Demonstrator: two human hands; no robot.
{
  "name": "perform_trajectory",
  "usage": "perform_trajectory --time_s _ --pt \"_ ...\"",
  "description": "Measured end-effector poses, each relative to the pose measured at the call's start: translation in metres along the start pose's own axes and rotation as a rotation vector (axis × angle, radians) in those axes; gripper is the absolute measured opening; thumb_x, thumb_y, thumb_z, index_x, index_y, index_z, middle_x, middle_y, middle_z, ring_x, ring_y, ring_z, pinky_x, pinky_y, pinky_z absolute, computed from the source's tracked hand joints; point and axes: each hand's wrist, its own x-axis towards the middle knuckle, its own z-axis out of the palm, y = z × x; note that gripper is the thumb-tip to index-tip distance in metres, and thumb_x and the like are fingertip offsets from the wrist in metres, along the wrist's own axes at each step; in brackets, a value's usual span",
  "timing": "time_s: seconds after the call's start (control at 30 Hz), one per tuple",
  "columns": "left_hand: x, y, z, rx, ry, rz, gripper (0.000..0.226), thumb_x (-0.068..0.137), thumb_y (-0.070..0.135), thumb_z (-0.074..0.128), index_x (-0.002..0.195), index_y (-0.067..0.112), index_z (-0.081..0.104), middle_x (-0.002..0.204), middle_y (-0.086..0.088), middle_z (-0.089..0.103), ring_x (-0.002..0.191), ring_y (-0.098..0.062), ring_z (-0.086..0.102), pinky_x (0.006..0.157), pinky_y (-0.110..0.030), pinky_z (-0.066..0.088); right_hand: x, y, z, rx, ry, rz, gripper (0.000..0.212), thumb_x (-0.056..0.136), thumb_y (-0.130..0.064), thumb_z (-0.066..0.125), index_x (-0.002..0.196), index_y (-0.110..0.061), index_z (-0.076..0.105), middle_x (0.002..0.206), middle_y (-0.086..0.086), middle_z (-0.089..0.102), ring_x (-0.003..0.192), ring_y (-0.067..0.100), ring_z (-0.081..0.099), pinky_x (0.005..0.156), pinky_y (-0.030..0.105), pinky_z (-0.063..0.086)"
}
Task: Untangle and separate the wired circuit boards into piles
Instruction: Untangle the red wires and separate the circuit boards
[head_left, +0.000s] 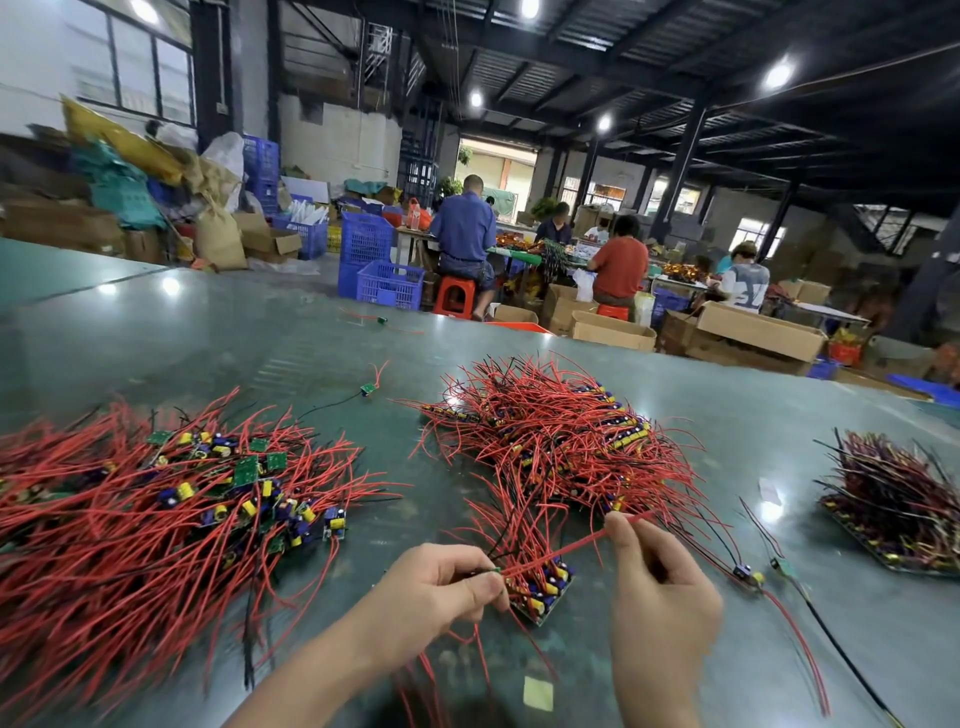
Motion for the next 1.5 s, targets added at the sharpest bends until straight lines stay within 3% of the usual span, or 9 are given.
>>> perform_trajectory --time_s 0.07,0.27,0.47,0.63,1.0,1.1,1.27,1.37,1.5 --pt "0.001 -0.001 -0.001 -0.007 -0.007 -0.001 0.021 0.093 0.018 0.056 0.074 0.014 0.064 0.052 0.010 0.047 0.038 0.003 0.040 0.047 -0.008 0.038 0.001 0.000 -0.001 -0.052 0.009 -0.069 0.022 0.074 -0.012 0.076 0.066 -0.031 0.069 0.065 -0.007 0.069 0.060 -0.003 0.056 0.061 0.007 0.043" --pt "0.003 -0.006 -0.002 -0.016 0.007 0.007 0.018 0.077 0.030 0.056 0.071 0.016 0.066 0.057 0.006 0.048 0.051 0.002 0.044 0.053 -0.012 0.042 0.007 0.005 -0.001 0.290 -0.061 0.473 0.008 0.079 -0.008 0.070 0.087 -0.006 0.072 0.059 -0.009 0.064 0.057 0.002 0.050 0.066 0.021 0.040" --pt "0.003 -0.006 -0.006 0.003 -0.011 0.024 0.018 0.087 0.020 0.055 0.074 0.013 0.064 0.048 0.013 0.051 0.041 0.005 0.043 0.048 -0.004 0.034 0.008 0.003 -0.002 0.265 -0.043 0.352 0.003 0.074 -0.011 0.074 0.077 -0.012 0.074 0.065 -0.006 0.071 0.054 -0.002 0.056 0.056 0.008 0.047" --pt "0.003 -0.005 -0.009 0.021 -0.014 0.009 0.021 0.092 0.021 0.052 0.077 0.010 0.062 0.046 0.015 0.052 0.039 0.006 0.041 0.045 -0.004 0.030 0.012 0.001 -0.001 0.458 -0.145 0.662 0.005 0.084 -0.006 0.062 0.083 -0.005 0.067 0.059 0.001 0.065 0.039 0.003 0.038 0.041 0.013 0.037" --pt "0.003 -0.005 -0.012 0.024 -0.014 -0.022 0.019 0.094 0.016 0.054 0.079 0.009 0.063 0.044 0.014 0.048 0.039 0.004 0.040 0.044 -0.004 0.028 0.015 0.000 -0.001 0.465 -0.180 0.658 0.008 0.083 -0.010 0.063 0.082 -0.005 0.069 0.061 0.004 0.067 0.037 0.003 0.039 0.041 0.013 0.041" --pt "0.003 -0.013 -0.019 0.117 0.160 0.018 0.007 0.091 0.020 0.058 0.089 0.019 0.065 0.048 0.009 0.052 0.047 0.000 0.044 0.053 -0.016 0.036 0.016 0.002 -0.002 0.408 -0.237 0.585 0.014 0.083 -0.013 0.062 0.080 -0.007 0.074 0.073 0.008 0.072 0.042 0.003 0.043 0.043 0.013 0.041" --pt "-0.003 -0.014 -0.052 0.609 0.864 0.203 0.005 0.088 0.026 0.063 0.093 0.026 0.061 0.074 0.007 0.069 0.069 -0.011 0.062 0.065 -0.028 0.045 0.020 0.004 -0.006 0.413 -0.236 0.613 0.014 0.091 -0.013 0.056 0.098 -0.009 0.067 0.078 0.005 0.074 0.044 0.003 0.048 0.043 0.014 0.043" --pt "-0.005 -0.019 -0.080 1.026 1.142 0.236 0.036 0.085 0.018 0.065 0.118 0.006 0.061 0.113 -0.014 0.064 0.100 -0.038 0.054 0.089 -0.045 0.040 0.021 0.005 -0.006 0.422 -0.235 0.627 0.015 0.091 -0.009 0.054 0.100 -0.009 0.065 0.075 0.004 0.073 0.045 0.004 0.047 0.043 0.014 0.043" --pt "-0.004 -0.021 -0.076 1.199 1.057 0.231 0.051 0.068 -0.005 0.069 0.118 0.005 0.061 0.119 -0.016 0.058 0.106 -0.041 0.048 0.098 -0.043 0.032 0.020 0.005 -0.005 0.392 -0.232 0.602 0.019 0.087 0.001 0.055 0.101 -0.009 0.065 0.077 0.006 0.073 0.046 0.006 0.047 0.042 0.015 0.041"
